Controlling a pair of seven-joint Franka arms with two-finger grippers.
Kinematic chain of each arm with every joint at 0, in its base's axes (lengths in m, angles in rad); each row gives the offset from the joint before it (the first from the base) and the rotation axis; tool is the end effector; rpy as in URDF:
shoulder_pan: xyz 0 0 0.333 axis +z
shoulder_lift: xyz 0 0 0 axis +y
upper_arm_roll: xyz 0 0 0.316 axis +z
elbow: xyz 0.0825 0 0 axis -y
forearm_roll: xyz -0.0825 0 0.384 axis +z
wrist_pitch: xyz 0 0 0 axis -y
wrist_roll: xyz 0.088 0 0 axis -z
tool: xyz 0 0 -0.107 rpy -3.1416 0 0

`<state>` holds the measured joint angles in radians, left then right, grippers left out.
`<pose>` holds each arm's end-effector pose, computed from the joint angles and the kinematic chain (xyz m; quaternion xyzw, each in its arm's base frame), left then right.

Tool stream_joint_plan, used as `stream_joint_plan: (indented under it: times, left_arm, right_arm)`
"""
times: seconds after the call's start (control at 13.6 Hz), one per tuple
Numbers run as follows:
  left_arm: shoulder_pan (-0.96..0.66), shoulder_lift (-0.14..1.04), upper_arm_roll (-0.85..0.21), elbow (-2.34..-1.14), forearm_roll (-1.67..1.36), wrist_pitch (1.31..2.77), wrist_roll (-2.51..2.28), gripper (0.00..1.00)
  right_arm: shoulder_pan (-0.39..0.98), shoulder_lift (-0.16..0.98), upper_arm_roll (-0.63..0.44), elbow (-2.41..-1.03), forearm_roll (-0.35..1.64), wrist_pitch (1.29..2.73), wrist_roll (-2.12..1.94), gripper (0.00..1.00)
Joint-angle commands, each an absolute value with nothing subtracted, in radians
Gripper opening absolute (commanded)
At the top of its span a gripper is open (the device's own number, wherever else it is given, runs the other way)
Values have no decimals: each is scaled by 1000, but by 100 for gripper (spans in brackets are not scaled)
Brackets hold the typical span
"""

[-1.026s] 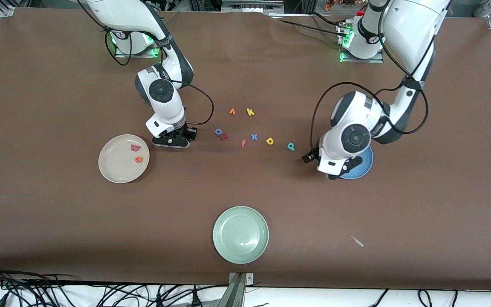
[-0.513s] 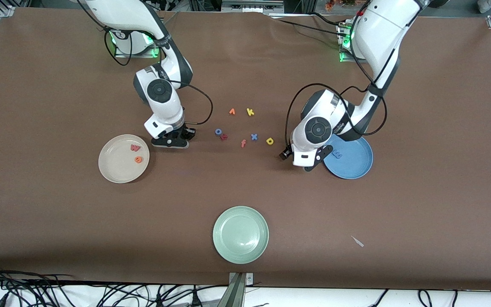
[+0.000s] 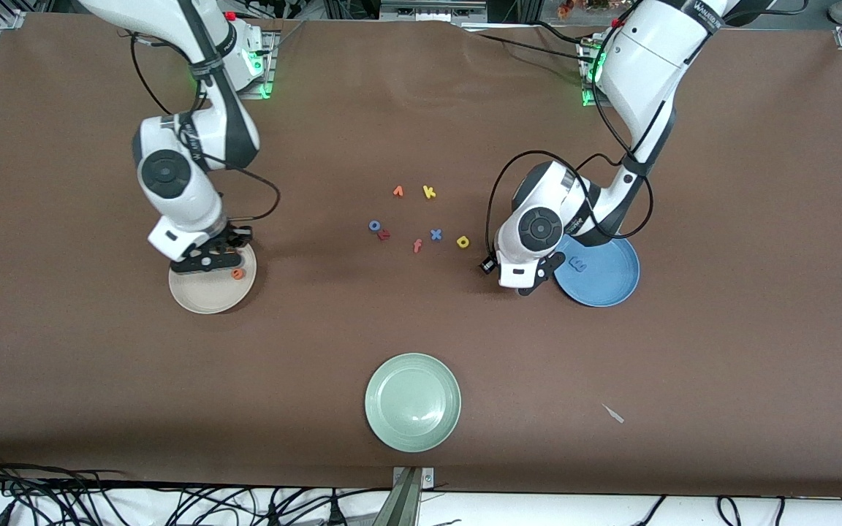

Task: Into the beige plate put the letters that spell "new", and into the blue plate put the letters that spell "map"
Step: 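Place the green u on the white plate while the left gripper reaches, then grasp the teal p with the left gripper while the right gripper retracts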

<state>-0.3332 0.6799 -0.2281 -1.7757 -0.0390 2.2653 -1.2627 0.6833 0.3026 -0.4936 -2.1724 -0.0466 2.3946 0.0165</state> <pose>0.5445 -0.3339 0.1703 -0.9205 -0.3708 0.1222 0.0158 0.5470 0.1057 0.2654 0.9897 0.1113 -0.0144 0.0883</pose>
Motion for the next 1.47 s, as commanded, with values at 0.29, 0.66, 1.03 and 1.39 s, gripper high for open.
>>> stream_joint_plan:
  times: [0.29, 0.66, 1.03, 1.39]
  left_arm:
    - [-344, 663, -235, -1802, -55, 2258, -1311, 58]
    - [-345, 658, -236, -1827, -55, 2270, -1315, 52]
    - [-337, 669, -233, -1825, -46, 2292, -1313, 42]
    - [-336, 658, -229, -1822, -45, 2277, -1312, 12]
  right_arm:
    - [686, 279, -546, -2133, 27, 2315, -68, 90]
    - [692, 284, -534, -1844, 69, 1998, 24, 94]
    - [693, 267, -534, -1608, 69, 1760, 12, 99]
    - [684, 267, -546, -1419, 106, 1576, 11, 100]
